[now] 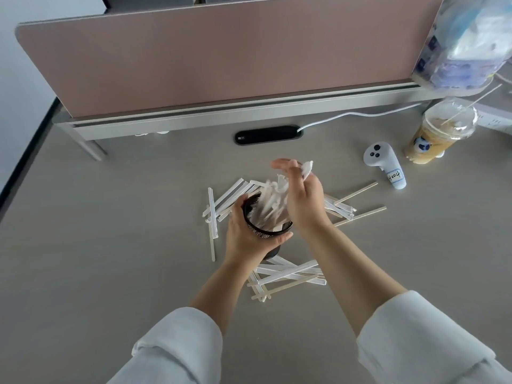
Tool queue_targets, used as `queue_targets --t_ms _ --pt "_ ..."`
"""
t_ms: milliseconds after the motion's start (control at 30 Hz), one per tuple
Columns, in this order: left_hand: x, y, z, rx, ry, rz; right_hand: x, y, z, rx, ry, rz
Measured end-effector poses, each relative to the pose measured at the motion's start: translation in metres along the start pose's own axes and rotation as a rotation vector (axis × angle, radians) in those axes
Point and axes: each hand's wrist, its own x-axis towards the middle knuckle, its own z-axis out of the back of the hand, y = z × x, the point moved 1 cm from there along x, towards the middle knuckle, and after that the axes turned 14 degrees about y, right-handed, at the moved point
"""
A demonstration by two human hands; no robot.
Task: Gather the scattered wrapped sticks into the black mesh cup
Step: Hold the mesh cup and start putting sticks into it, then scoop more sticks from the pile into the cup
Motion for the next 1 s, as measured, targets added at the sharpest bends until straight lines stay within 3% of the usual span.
queue_targets --t_ms 67,133,200,267,367,433,500,567,767,800,867,900,1000 --pt "0.000 0.000 0.003 -0.029 -0.016 -0.005 0.002 -0.005 0.001 -0.379 0.030 -0.017" --pt "0.000 0.000 0.006 -0.018 -0.043 -0.039 0.005 -0.012 0.002 -0.579 0.115 -0.101" --pt "0.001 0.001 0.009 0.017 -0.059 -0.073 0.004 -0.017 0.002 -0.536 0.242 -0.157" --pt "0.001 0.003 0.014 0.056 -0.063 -0.088 0.001 -0.017 0.002 -0.329 0.285 -0.106" --pt "0.001 0.010 0.023 0.124 -0.052 -0.098 0.000 -0.008 0.008 -0.006 0.132 0.035" --pt "0.001 0.011 0.025 0.180 -0.031 -0.116 0.003 -0.006 0.009 -0.104 0.118 0.040" --pt "0.000 0.006 0.023 0.244 0.005 -0.137 0.004 -0.007 0.001 -0.347 0.273 -0.027" --pt "-0.001 0.002 0.021 0.287 0.022 -0.155 0.001 -0.011 -0.008 -0.435 0.399 -0.055" --pt "-0.005 0.004 0.029 0.375 0.000 -0.197 0.000 -0.017 -0.003 0.052 0.288 -0.104" --pt "-0.006 0.007 0.032 0.360 -0.018 -0.194 0.001 -0.019 0.000 0.061 0.189 -0.116" --pt "-0.009 0.013 0.039 0.322 -0.082 -0.167 0.005 -0.032 0.008 -0.158 0.097 -0.183" --pt "-0.010 0.016 0.043 0.317 -0.113 -0.152 0.006 -0.042 0.012 -0.339 0.168 -0.244" --pt "-0.012 0.023 0.052 0.348 -0.159 -0.112 -0.003 -0.075 0.007 -0.712 0.677 -0.404"
